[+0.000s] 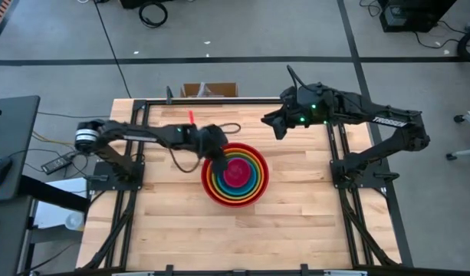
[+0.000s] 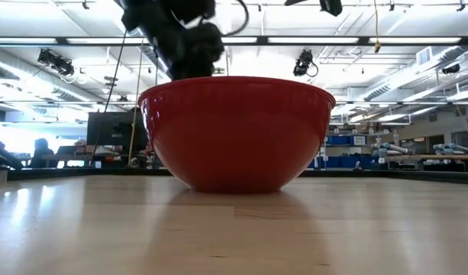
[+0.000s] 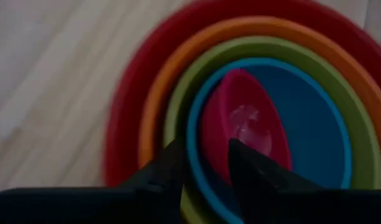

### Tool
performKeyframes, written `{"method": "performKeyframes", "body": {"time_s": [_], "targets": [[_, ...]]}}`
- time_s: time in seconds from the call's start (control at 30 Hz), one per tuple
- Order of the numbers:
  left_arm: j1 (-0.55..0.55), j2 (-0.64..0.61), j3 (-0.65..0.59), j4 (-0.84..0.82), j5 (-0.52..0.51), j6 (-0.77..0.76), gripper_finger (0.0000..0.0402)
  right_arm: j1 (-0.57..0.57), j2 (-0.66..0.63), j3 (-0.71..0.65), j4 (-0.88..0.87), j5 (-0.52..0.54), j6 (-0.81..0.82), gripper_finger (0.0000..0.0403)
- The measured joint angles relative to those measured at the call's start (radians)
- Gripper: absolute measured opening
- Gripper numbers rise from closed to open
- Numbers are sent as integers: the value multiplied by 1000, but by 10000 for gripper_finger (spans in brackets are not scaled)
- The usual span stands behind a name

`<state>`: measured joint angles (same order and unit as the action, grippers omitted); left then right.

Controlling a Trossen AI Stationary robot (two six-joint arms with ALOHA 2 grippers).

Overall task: Nest bowls inside each other
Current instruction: Stack the pink bowl on top of the blue bowl, then return to Home Position

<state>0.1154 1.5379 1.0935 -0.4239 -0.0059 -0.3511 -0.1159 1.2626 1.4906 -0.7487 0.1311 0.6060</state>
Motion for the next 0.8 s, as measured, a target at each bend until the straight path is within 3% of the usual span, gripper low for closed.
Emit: {"method": "performKeyframes", "body": {"time_s": [0.2, 0.4, 0.67, 0.8], "targets": [[-38, 117, 0, 49, 0, -9, 121, -26, 16, 0, -1, -12, 0, 109], [-40, 154, 1, 29, -1, -56, 121, -40, 28, 0, -1, -20, 1, 109], [-33, 10, 105, -22, 26, 8, 121, -40, 16, 0, 41, -20, -6, 109], [-1, -123, 132, 133, 93, 58, 119, -16, -16, 0, 127, -22, -26, 100]]}}
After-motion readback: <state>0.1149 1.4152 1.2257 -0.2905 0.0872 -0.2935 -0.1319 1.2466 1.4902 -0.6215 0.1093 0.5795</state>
